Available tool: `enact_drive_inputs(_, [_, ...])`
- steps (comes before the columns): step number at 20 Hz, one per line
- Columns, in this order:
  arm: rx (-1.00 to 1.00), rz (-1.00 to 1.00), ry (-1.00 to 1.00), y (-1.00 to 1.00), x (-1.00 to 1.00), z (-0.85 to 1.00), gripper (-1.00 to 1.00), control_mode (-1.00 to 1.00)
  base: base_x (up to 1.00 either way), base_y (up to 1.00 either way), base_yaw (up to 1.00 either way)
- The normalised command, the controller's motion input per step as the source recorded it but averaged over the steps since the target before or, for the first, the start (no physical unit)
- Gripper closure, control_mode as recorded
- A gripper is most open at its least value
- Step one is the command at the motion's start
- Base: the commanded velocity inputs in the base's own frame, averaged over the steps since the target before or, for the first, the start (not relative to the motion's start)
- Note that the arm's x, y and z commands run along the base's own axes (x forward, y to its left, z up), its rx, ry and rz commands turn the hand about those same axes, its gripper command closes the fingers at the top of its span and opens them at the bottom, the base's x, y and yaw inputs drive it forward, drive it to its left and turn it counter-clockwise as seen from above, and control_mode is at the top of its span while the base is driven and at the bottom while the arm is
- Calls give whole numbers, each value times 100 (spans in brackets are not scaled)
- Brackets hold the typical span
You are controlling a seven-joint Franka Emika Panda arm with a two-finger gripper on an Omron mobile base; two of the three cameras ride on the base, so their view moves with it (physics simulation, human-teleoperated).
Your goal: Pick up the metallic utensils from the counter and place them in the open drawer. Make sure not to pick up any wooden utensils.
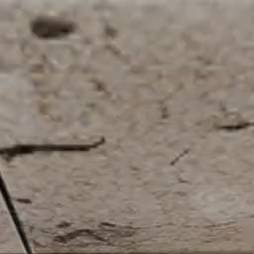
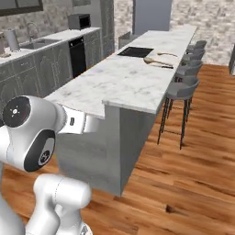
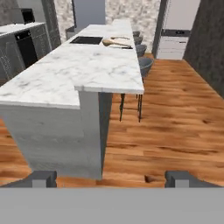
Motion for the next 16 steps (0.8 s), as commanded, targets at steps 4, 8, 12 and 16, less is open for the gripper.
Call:
enact_drive_inputs(4, [0, 0, 0, 0, 0, 0, -100, 100, -4, -74, 77])
enact_drive_inputs(8, [0, 0, 0, 0, 0, 0, -100, 100, -11, -75, 78])
enact_drive_inputs(12, [0, 0, 0, 0, 0, 0, -100, 100, -21, -56, 86])
enact_drive_inputs(16, [0, 0, 0, 0, 0, 0, -100, 100, -56, -64, 85])
